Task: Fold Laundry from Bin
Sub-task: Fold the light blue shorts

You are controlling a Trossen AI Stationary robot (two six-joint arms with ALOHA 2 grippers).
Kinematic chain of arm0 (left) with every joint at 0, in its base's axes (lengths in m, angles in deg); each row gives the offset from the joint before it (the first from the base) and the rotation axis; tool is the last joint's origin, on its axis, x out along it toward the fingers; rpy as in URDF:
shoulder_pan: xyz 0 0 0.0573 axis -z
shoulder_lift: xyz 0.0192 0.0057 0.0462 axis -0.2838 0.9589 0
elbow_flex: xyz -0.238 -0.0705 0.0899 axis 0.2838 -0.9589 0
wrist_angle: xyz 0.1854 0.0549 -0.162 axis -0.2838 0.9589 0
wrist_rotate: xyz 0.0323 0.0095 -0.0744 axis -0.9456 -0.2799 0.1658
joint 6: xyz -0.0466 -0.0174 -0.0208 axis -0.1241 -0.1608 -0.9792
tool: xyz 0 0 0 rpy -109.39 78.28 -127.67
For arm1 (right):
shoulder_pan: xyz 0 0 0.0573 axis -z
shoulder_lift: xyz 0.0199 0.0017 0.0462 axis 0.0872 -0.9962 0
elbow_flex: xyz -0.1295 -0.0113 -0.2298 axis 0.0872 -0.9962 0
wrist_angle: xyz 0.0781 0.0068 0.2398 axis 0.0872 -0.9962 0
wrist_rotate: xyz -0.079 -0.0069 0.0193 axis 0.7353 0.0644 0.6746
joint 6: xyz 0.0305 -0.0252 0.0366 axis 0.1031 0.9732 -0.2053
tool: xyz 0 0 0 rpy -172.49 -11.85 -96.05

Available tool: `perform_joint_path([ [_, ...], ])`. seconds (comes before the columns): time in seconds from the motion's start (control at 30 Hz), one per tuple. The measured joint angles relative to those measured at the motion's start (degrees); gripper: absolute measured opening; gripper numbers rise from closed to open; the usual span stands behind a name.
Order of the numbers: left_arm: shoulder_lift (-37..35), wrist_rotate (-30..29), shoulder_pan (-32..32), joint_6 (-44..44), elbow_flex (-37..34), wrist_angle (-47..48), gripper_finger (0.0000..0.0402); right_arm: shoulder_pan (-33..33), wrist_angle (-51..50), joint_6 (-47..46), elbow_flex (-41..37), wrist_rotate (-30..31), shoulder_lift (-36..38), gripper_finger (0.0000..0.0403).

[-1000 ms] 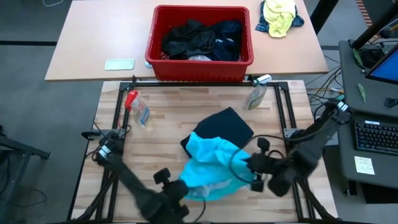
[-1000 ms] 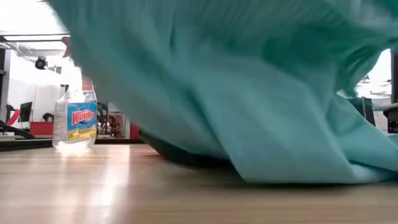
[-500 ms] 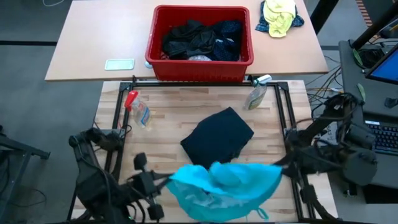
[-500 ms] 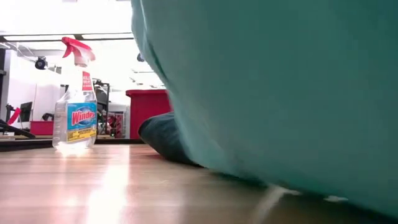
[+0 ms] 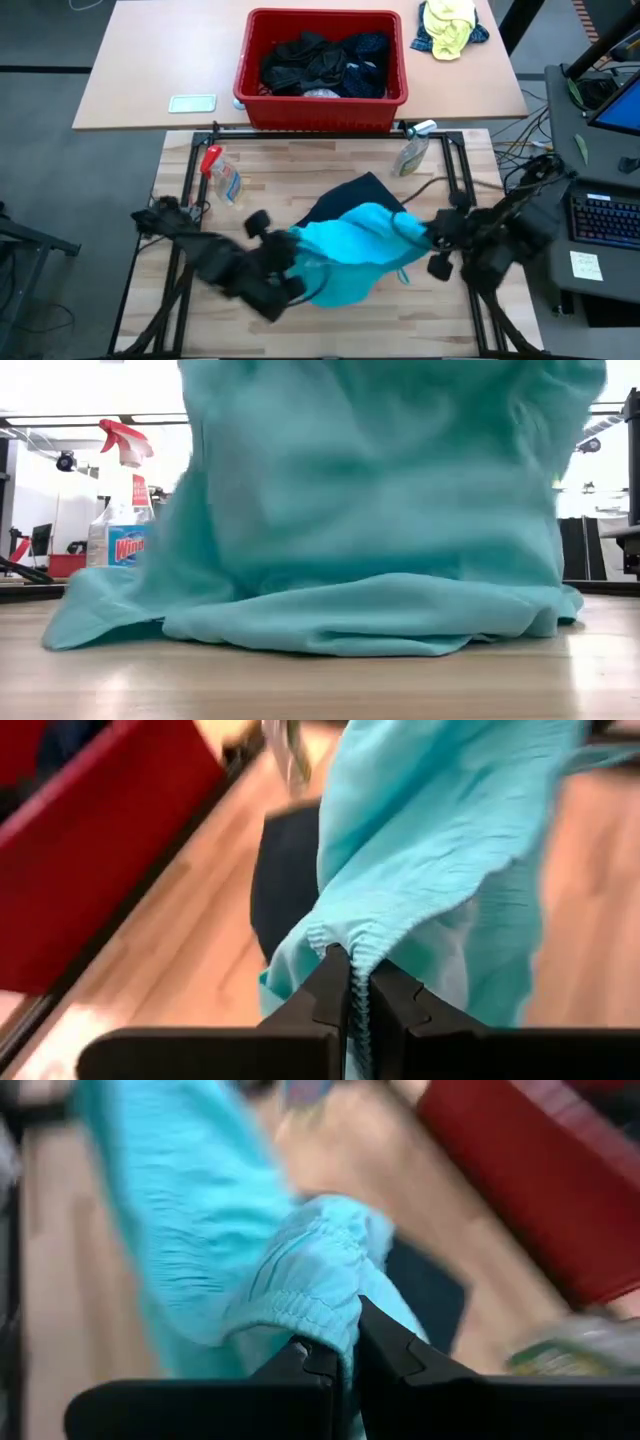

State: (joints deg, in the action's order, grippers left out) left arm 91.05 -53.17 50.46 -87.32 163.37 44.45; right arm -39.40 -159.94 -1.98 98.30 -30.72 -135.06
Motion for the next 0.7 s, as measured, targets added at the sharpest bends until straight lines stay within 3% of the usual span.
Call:
perform_joint_path([
  [0.2,5.74,1.14,-6.51,10.43,-0.30,-0.27,0.0000,3.60,-3.15,-1.08,-6.69,-1.21,-2.91,0.0012],
  [0.3,8.17,1.31,-10.41,13.84,-0.40,-0.27,0.0000,7.36,-3.93,-2.56,-10.11,1.57,-3.26,0.0012],
  [0.5,10.20,-2.23,-17.19,21.24,-3.59,-0.28,0.0000,17.97,-4.13,-3.21,-18.99,6.98,-3.21,0.0012],
  [0.7,10.05,-3.65,-23.54,21.84,-9.50,-0.24,0.0000,29.06,-1.62,-2.62,-27.10,11.11,-3.26,0.0012],
])
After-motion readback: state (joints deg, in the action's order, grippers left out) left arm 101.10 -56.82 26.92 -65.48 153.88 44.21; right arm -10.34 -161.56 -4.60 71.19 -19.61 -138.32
